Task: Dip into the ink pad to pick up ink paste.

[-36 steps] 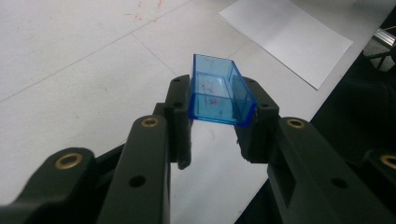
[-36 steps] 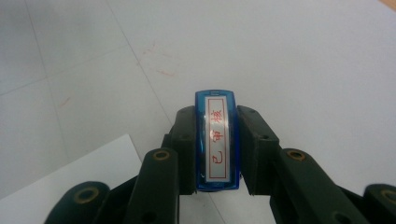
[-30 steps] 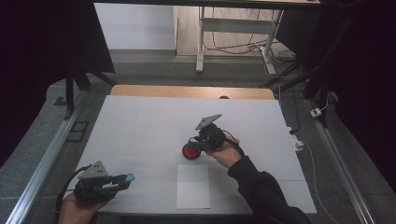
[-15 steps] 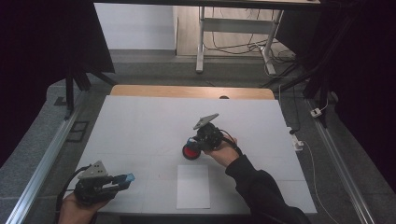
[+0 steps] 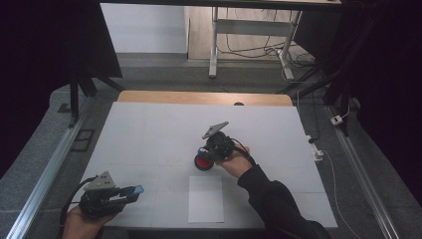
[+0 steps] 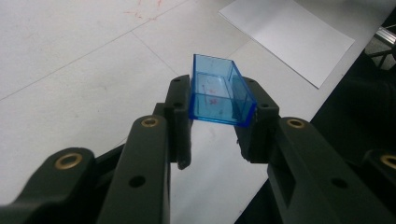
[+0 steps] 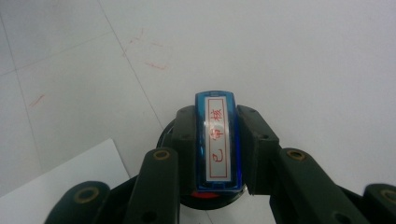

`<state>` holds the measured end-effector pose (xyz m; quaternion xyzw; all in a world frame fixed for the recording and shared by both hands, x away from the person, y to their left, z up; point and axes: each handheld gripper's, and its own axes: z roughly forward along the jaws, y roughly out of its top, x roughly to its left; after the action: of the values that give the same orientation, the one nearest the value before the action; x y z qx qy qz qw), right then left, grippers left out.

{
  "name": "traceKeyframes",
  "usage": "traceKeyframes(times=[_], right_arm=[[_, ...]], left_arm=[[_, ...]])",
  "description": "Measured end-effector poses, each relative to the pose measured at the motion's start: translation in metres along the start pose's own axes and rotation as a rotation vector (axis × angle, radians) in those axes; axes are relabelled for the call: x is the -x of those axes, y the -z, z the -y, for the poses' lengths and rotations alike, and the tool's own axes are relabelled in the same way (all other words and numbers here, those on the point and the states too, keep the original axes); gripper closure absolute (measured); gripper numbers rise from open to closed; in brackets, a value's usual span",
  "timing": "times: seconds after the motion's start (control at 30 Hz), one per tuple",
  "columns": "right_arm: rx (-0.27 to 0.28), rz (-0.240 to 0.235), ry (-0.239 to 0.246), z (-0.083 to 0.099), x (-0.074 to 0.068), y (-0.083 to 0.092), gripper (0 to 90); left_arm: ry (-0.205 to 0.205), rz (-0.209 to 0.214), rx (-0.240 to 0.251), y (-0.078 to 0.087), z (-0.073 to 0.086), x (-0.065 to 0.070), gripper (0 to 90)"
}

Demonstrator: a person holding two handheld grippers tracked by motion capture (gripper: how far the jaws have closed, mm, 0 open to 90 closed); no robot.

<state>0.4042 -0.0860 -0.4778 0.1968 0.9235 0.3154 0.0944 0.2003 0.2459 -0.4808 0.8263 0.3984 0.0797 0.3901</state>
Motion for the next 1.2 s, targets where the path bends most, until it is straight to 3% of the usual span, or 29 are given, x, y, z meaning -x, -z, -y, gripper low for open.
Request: traceKeyframes(times=[0.1,0.63,0.73,1.07,1.2], right_arm=[[-0.001,0.0,-0.003,0.0,0.0,0.0,70.6],[0.054,-0.079,-0.124,0.009,0.016,0.0,70.6],[0.054,-0.075,-0.119,0.009,0.015,-0.001,70.6],[0.034,-0.003,-0.028,0.005,0.001,0.0,70.4],[0.027,0.0,-0.029,0.004,0.001,0.001,70.3]], left_arm=[[0.0,-0.001,0.0,0.0,0.0,0.0,68.1],[-0.002,0.001,-0.003,0.0,0.0,0.0,68.0],[-0.002,0.001,-0.003,0.0,0.0,0.0,68.0],[-0.004,0.002,-0.002,0.0,0.0,0.0,68.0],[0.0,0.003,-0.001,0.0,0.0,0.0,68.0]])
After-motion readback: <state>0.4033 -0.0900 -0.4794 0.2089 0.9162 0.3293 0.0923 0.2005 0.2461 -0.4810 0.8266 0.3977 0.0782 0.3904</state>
